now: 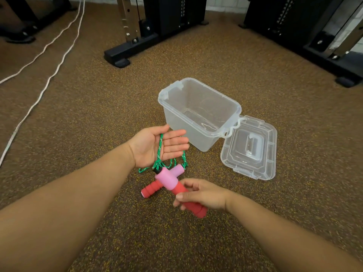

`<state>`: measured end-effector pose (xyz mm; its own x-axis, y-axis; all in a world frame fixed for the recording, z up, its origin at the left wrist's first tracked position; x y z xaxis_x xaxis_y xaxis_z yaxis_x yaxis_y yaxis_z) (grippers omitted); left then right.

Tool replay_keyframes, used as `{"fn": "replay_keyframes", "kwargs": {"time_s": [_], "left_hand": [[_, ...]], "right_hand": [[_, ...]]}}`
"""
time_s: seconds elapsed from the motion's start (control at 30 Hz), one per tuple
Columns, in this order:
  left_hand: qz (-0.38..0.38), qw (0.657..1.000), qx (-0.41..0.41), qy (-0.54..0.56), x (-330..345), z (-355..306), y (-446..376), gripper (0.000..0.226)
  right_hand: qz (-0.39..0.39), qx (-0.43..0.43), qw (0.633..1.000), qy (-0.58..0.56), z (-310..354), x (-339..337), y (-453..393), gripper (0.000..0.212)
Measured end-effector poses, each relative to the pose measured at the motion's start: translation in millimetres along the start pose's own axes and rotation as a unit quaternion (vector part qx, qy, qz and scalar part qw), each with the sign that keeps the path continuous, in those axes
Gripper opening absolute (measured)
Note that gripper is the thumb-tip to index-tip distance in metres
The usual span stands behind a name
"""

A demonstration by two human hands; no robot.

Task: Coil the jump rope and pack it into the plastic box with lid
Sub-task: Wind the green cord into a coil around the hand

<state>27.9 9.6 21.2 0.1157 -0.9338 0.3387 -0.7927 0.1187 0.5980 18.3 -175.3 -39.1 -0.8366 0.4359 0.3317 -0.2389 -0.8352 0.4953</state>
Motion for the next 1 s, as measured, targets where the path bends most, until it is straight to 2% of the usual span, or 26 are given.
{"fn": "replay_keyframes", "kwargs": {"time_s": [0.1, 0.2, 0.33, 0.4, 0.5, 0.57, 0.63, 0.73, 0.83, 0.9, 1.0], "left_hand": [[0.002, 1.0, 0.001, -0.003, 3.3, 1.8, -2.6, 0.057], [0.018, 1.0, -0.005, -0.006, 5.1, 4.0, -5.4, 0.059], [0.053, 0.997, -0.03, -0.037, 6.0, 6.9, -3.7, 0.055], [0.08, 0.994, -0.051, -0.062, 7.6, 9.0, -1.8, 0.053], [0.125, 0.985, -0.078, -0.093, 14.2, 10.8, 0.9, 0.046], [0.162, 0.977, -0.088, -0.111, 19.5, 10.6, 2.5, 0.04], [0.2, 0.968, -0.091, -0.123, 24.2, 9.8, 4.0, 0.035], [0.23, 0.962, -0.084, -0.12, 24.8, 6.7, 4.0, 0.035], [0.227, 0.968, -0.059, -0.088, 19.0, -2.4, 5.8, 0.033], [0.204, 0.976, -0.044, -0.067, 17.3, -9.0, 10.0, 0.032], [0.112, 0.993, -0.015, -0.03, 14.0, -13.4, 12.1, 0.039]], "right_hand": [[-0.004, -0.003, 1.0, 0.008, -6.1, -0.3, -4.2, 0.018], [-0.037, -0.006, 0.997, 0.067, -9.1, -1.2, -7.9, 0.023], [-0.091, -0.008, 0.984, 0.154, 5.4, -13.7, -6.6, 0.053], [-0.17, -0.059, 0.972, 0.149, 16.4, -28.0, -4.8, 0.052], [-0.283, -0.197, 0.922, 0.178, 32.3, -42.6, -5.1, 0.048], [-0.281, -0.233, 0.908, 0.206, 41.6, -39.3, -9.0, 0.053], [-0.237, -0.264, 0.908, 0.222, 49.6, -29.0, -13.1, 0.055], [-0.178, -0.308, 0.908, 0.221, 52.5, -15.0, -17.1, 0.046], [-0.195, -0.257, 0.921, 0.219, 43.1, -10.3, -17.1, 0.016], [-0.231, -0.238, 0.92, 0.21, 34.5, -12.9, -15.6, 0.02], [-0.283, -0.229, 0.888, 0.282, 28.1, -18.1, -11.1, 0.03]]}}
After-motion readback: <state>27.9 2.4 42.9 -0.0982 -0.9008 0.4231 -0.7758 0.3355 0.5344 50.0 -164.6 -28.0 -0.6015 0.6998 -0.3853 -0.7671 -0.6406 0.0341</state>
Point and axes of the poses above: each hand's wrist, its own y-axis away from the middle knuckle, its own x-axis out of the palm, z = x × y, the point moved 2 cm from there along -y, towards the middle knuckle, and after that the axes turned 13 degrees about -y, right-handed, at the moved point
